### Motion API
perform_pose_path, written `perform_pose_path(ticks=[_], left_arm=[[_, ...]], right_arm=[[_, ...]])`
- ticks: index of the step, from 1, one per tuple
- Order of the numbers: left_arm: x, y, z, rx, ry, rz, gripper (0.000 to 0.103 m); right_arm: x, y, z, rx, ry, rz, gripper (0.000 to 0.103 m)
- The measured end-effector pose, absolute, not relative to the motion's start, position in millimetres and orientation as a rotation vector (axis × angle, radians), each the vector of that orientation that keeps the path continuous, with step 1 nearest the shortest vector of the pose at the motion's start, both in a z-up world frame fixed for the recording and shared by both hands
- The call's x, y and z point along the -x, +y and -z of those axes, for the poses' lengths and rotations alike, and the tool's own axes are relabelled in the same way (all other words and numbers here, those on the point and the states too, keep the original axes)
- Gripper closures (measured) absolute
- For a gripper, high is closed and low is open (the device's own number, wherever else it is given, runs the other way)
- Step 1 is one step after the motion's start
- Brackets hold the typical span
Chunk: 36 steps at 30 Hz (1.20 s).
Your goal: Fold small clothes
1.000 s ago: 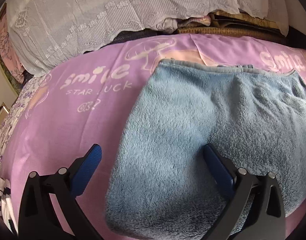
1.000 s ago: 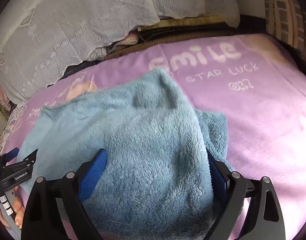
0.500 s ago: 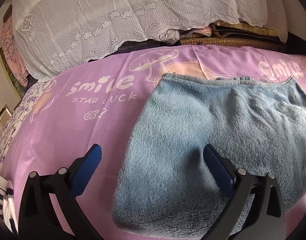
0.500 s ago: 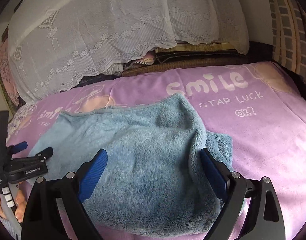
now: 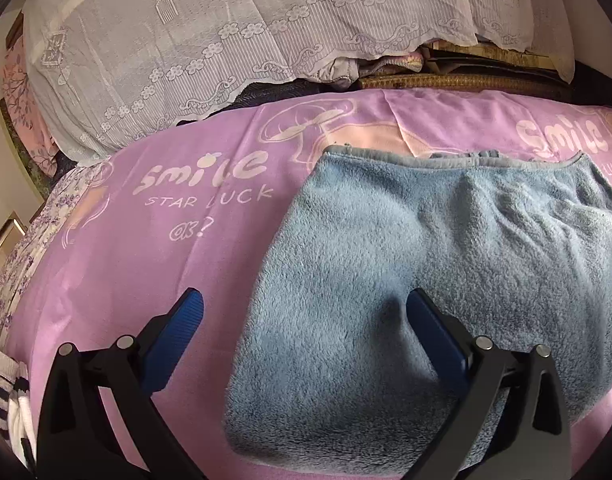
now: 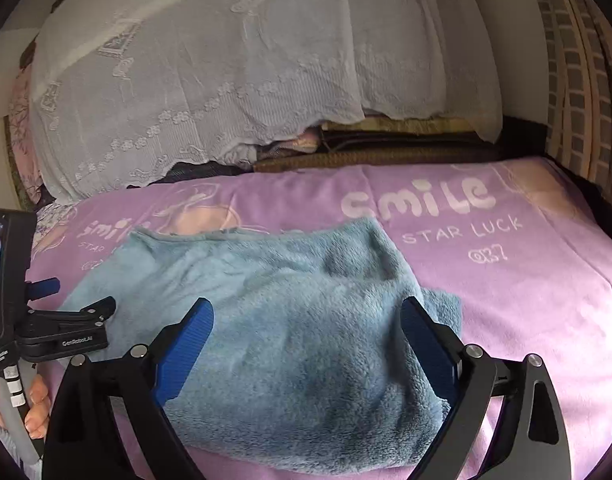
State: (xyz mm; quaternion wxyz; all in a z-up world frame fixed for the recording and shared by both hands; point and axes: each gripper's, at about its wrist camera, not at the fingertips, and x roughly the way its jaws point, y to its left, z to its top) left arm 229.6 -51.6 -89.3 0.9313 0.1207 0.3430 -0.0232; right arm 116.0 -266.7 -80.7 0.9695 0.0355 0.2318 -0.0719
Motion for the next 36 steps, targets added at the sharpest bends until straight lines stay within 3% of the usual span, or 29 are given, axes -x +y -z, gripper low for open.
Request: perform_pose_path(ticks=[3, 7, 21, 36], left_arm=[[-228, -51, 85, -0.234, 0.688, 0.059, 0.004], [-236, -58, 99, -0.284, 0.747, 0.041, 0.004], [-232, -57, 98, -0.277, 0.736, 0.041, 0.004], [-233, -60, 99, -0.291, 0.738, 0.051, 0.004]], right_arm=[[-123, -252, 86, -0.004, 0.515, 0.116, 0.008], [-150, -256, 111, -0.033, 0.711, 0.095, 0.008], [-133, -264, 97, -0.105, 0.604, 0.093, 0.007], [-142, -264, 107, -0.100, 0.664, 0.096, 0.007]])
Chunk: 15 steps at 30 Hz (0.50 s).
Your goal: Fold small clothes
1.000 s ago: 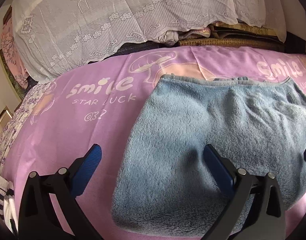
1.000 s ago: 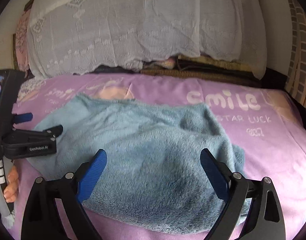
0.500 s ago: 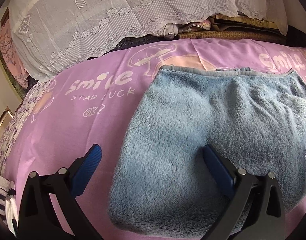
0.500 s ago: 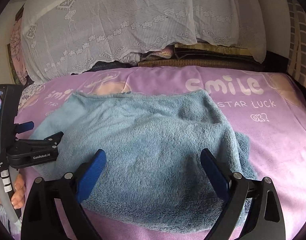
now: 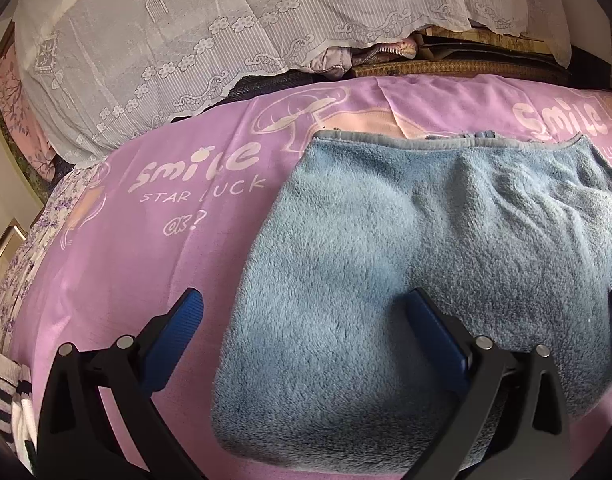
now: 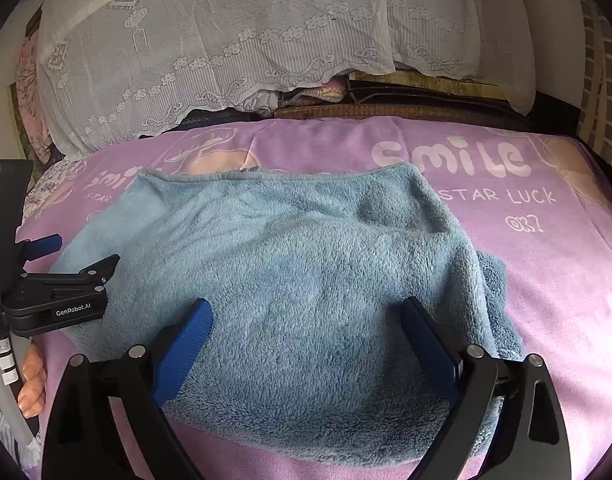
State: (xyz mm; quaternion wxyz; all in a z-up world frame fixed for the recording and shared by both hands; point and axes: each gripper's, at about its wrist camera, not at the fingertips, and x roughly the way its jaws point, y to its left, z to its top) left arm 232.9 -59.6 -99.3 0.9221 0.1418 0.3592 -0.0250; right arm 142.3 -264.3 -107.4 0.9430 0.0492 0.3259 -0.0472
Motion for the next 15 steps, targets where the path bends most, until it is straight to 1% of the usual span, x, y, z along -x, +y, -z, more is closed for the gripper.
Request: perform_pose_path(ticks=[11, 15], left_arm=[[-230, -65, 93, -0.292, 0.729, 0.053, 0.005], [-235, -76, 85, -0.238, 0.762, 0.102, 0.005]], right_arm=[[-141, -278, 96, -0.153, 0.598, 0.127, 0.007], [-148, -286, 100, -0.166, 0.631, 0.150, 0.007]])
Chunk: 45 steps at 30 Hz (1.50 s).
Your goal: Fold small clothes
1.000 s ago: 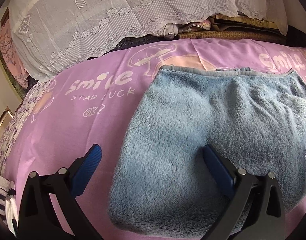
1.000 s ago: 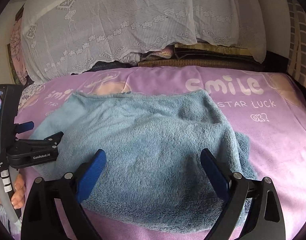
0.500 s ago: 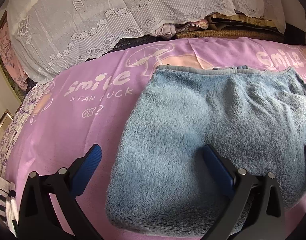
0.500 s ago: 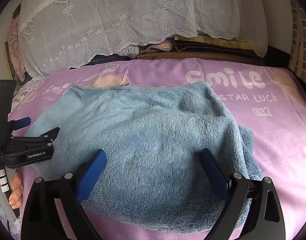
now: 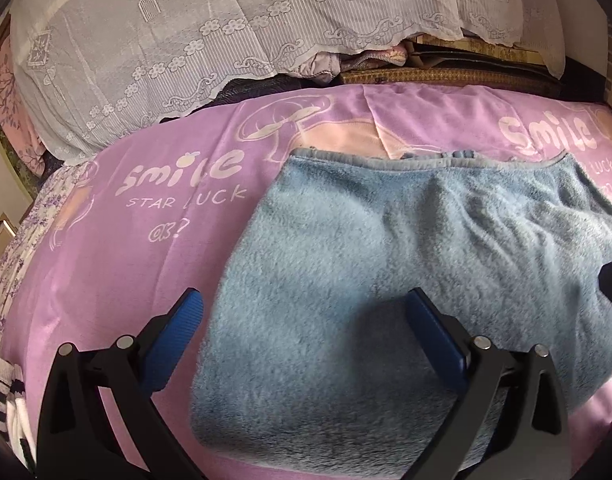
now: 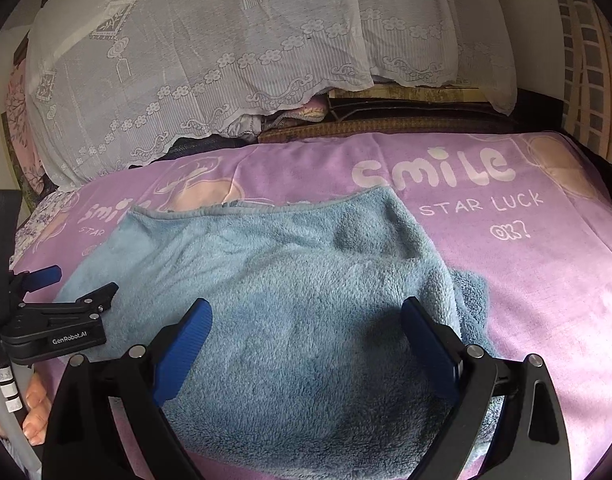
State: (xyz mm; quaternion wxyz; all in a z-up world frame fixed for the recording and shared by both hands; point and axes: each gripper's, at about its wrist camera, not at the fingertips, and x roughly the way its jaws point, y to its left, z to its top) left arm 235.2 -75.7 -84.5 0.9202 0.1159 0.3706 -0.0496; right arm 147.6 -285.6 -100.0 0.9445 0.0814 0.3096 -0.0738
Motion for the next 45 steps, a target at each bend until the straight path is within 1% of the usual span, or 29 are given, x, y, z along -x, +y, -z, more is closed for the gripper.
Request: perform_pose_path(ticks=[3, 6, 12, 19, 25, 29, 33, 35, 39, 45], left_arm=[[-244, -91, 92, -0.251, 0.798, 0.106, 0.005], [-244, -98, 103, -0.277, 0.798, 0.075, 0.004], [-233, -93, 95, -0.250, 0.794, 0.050, 0.005], [-207, -108, 77, -0.244, 0.765, 0.074, 0.005], [-195, -129, 68, -0.234, 0.764, 0.101, 0.005], [-192, -136, 76, -0.247, 0.760, 0.078, 0.005], [-200, -132, 101, -0.232, 0.808, 0.098, 0.004], [-201, -128, 105, -0.205, 0.808, 0.114, 0.004], [-198, -125, 102, -0.203, 0.795, 0.119, 0.004], [-193, -105, 78, -0.120, 0.767, 0.108, 0.004]], right_arm=[[-156, -293, 108, -0.185, 0.680, 0.153, 0.007], [-154, -295, 107, -0.196, 0.670, 0.144, 0.007], [-140, -305, 95, -0.250, 0.602, 0.146, 0.007], [-119, -330, 85, -0.361, 0.556, 0.180, 0.007], [-101, -346, 87, -0.443, 0.548, 0.209, 0.007], [-89, -354, 94, -0.512, 0.556, 0.203, 0.007], [-77, -360, 104, -0.595, 0.571, 0.189, 0.007], [-71, -362, 109, -0.624, 0.578, 0.182, 0.007], [-61, -365, 120, -0.679, 0.596, 0.179, 0.007], [-50, -367, 127, -0.738, 0.589, 0.161, 0.007]])
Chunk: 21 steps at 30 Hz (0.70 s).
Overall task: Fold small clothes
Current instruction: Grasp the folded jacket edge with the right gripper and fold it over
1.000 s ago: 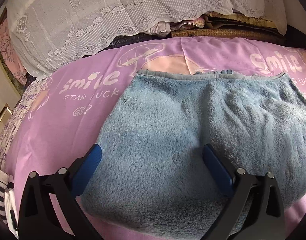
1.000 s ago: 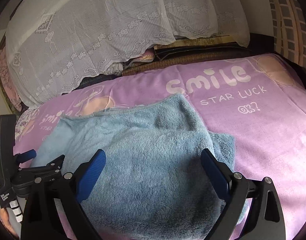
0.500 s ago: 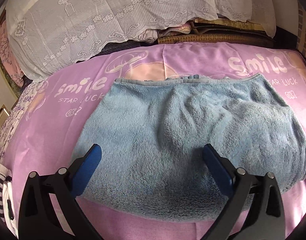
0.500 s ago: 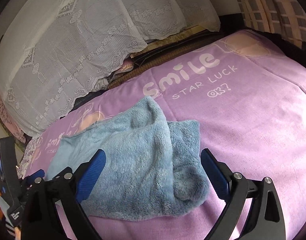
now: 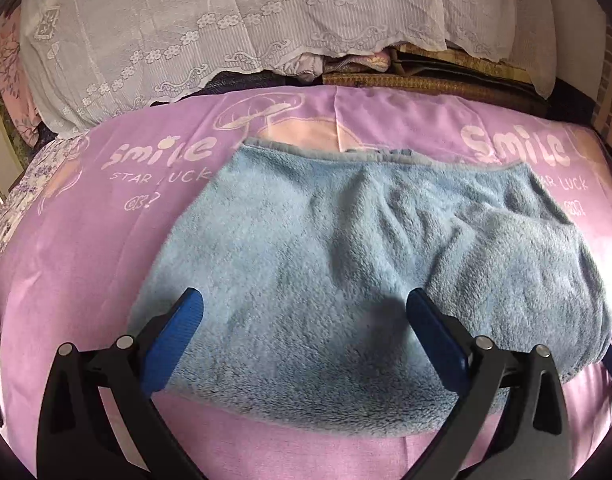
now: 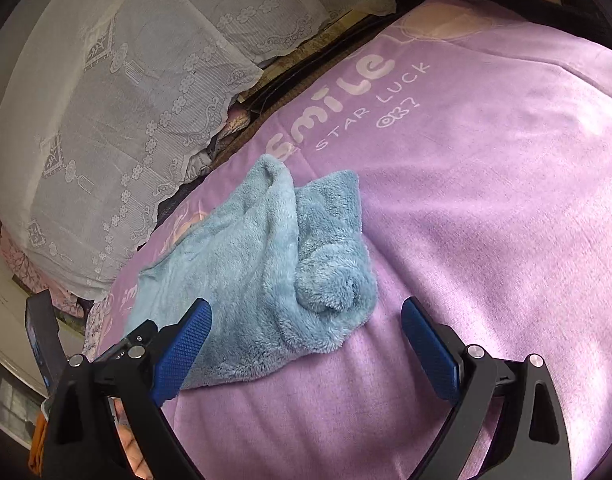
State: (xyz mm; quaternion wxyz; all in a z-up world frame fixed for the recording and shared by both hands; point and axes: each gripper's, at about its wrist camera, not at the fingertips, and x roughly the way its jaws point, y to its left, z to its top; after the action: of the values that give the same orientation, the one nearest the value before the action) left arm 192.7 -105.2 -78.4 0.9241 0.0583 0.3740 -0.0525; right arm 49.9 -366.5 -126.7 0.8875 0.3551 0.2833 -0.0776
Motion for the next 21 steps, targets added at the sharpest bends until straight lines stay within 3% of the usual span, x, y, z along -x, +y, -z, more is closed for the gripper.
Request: perform_pose_path(ticks=[8, 13, 21], left_arm=[[-225, -117, 110, -0.154, 0.853, 0.070, 0.004], [-216, -124, 106, -0.216, 0.793, 0.045, 0.004], [-215, -106, 91, -0.072, 0.794, 0.140, 0.005]], right_arm=[[-77, -372, 136, -0.839, 0.608, 0.135, 0.007], [-99, -375, 137, -0.888, 0.625, 0.181, 0.007], [-111, -370, 138, -1.027, 0.573, 0.238, 0.008]])
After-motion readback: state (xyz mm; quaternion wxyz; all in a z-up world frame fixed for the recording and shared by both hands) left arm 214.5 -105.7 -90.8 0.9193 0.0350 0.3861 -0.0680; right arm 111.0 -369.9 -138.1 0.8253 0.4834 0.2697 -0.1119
